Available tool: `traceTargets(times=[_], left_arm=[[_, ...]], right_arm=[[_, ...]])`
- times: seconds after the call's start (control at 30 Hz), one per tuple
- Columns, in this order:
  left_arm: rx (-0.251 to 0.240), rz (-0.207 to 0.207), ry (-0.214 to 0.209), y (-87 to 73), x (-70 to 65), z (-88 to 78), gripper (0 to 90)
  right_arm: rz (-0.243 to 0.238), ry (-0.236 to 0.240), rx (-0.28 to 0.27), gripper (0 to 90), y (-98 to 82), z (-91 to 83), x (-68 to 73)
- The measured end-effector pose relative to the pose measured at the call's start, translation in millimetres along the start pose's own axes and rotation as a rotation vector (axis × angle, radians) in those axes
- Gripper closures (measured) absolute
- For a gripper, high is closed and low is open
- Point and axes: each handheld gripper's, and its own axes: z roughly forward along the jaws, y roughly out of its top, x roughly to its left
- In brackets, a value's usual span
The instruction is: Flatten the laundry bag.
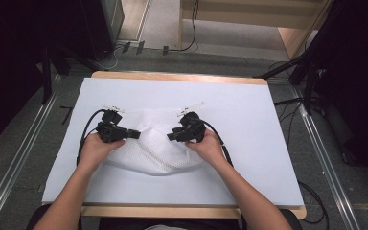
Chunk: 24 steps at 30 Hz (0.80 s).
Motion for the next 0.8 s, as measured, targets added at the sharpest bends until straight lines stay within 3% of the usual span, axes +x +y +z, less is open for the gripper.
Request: traceTargets(times=[0.2,0.4,0.5,0.8], left_arm=[[-0.014,0.013,0.007,-2.3,-1.7,-1.7,85.9],[-0.074,0.041,0.008,-0.8,-6.6,-9.7,85.9],[-0.106,0.072,0.011,-0.4,-9.9,-12.6,85.9],[-0.142,0.095,0.019,1.2,-15.5,-16.4,86.0]], right_arm=[[0.007,0.001,0.049,87.8,0.1,4.7,-1.0],[-0.002,-0.040,0.024,89.2,1.7,-2.9,-7.2],[0.025,-0.064,0.002,89.2,0.6,-11.6,-17.8],[0.093,-0.150,-0.039,89.5,-7.1,-33.3,-47.1]])
